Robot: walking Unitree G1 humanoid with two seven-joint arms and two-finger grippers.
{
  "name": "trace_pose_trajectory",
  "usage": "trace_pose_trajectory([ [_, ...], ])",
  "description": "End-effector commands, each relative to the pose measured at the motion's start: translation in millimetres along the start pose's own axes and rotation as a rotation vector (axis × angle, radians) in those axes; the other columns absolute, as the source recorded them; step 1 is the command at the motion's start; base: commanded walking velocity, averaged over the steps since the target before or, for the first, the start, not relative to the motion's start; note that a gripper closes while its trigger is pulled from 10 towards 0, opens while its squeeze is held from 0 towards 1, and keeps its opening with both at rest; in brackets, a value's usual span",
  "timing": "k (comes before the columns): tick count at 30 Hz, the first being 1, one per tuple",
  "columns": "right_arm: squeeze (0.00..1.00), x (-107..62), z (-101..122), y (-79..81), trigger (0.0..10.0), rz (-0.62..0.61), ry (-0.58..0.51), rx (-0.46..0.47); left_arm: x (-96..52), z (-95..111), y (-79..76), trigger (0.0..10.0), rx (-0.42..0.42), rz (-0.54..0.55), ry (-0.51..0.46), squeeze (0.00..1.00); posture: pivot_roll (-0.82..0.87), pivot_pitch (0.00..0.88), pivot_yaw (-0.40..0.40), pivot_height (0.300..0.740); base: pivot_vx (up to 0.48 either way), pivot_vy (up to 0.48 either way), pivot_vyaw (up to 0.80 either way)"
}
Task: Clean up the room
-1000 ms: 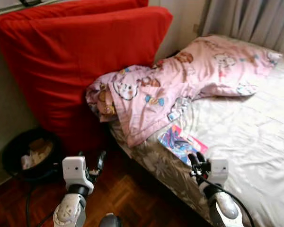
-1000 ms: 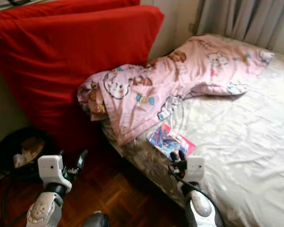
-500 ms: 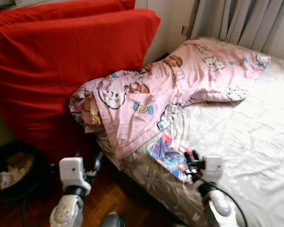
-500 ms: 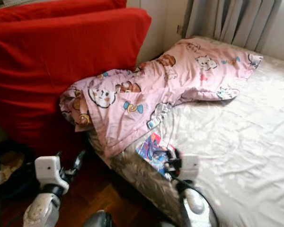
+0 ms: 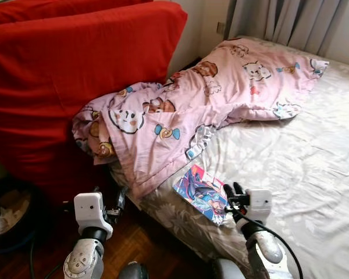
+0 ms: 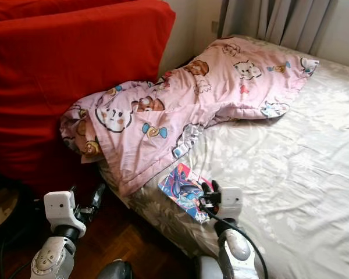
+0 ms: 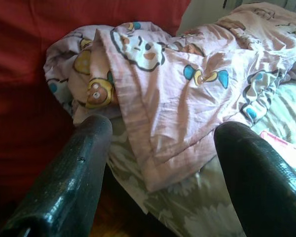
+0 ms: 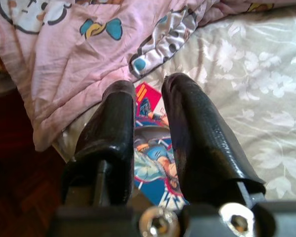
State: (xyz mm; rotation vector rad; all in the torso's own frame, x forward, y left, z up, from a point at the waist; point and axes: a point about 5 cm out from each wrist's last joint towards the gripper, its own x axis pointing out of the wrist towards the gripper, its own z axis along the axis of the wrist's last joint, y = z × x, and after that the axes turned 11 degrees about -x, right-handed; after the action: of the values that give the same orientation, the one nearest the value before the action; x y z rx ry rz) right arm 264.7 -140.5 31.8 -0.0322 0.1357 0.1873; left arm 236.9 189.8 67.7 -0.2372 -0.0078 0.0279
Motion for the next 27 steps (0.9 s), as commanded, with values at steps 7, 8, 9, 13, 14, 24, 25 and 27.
trace_pose_trajectory([
  [7, 0.0, 0.3, -6, -1.2, 10.0, -0.02, 0.028, -0.006, -4.8, 1, 1.9, 10.0, 0.002, 0.005, 0.007, 0.0, -0.03, 0.143, 0.01, 0.612, 0.0, 0.0, 0.0],
  [8, 0.0, 1.2, -5, -1.1, 10.0, -0.021, 0.029, -0.007, -5.2, 1, 2.1, 10.0, 0.003, 0.005, 0.007, 0.0, -0.02, 0.145, 0.01, 0.612, 0.0, 0.0, 0.0],
  [9, 0.0, 1.7, -4, -1.0, 10.0, -0.021, 0.029, -0.007, -5.5, 0, 2.2, 10.0, 0.003, 0.005, 0.008, 0.0, -0.02, 0.145, 0.01, 0.612, 0.0, 0.0, 0.0],
  [13, 0.0, 3.4, -4, 0.0, 10.0, -0.018, 0.027, -0.006, -6.6, 0, 2.7, 10.0, 0.004, 0.006, 0.012, 0.0, -0.02, 0.15, 0.013, 0.612, 0.0, 0.0, 0.0],
  [14, 0.0, 3.4, -4, 0.3, 10.0, -0.018, 0.028, -0.007, -6.8, 0, 2.8, 10.0, 0.004, 0.006, 0.014, 0.0, -0.02, 0.15, 0.013, 0.612, 0.0, 0.0, 0.0],
  [24, 0.0, 4.0, -14, 2.4, 10.0, -0.026, 0.097, -0.022, -8.5, -2, 2.7, 10.0, 0.006, 0.001, 0.024, 0.0, -0.02, 0.159, 0.015, 0.602, 0.0, 0.0, 0.0],
  [25, 0.0, 4.2, -12, 2.2, 10.0, -0.03, 0.083, -0.018, -8.8, -2, 2.7, 10.0, 0.006, 0.002, 0.024, 0.0, -0.02, 0.16, 0.015, 0.602, 0.0, 0.0, 0.0],
  [27, 0.0, 5.9, -10, 0.4, 10.0, -0.043, 0.081, -0.018, -9.7, -3, 2.1, 10.0, 0.006, 0.002, 0.025, 0.0, -0.01, 0.161, 0.015, 0.602, 0.0, 0.0, 0.0],
])
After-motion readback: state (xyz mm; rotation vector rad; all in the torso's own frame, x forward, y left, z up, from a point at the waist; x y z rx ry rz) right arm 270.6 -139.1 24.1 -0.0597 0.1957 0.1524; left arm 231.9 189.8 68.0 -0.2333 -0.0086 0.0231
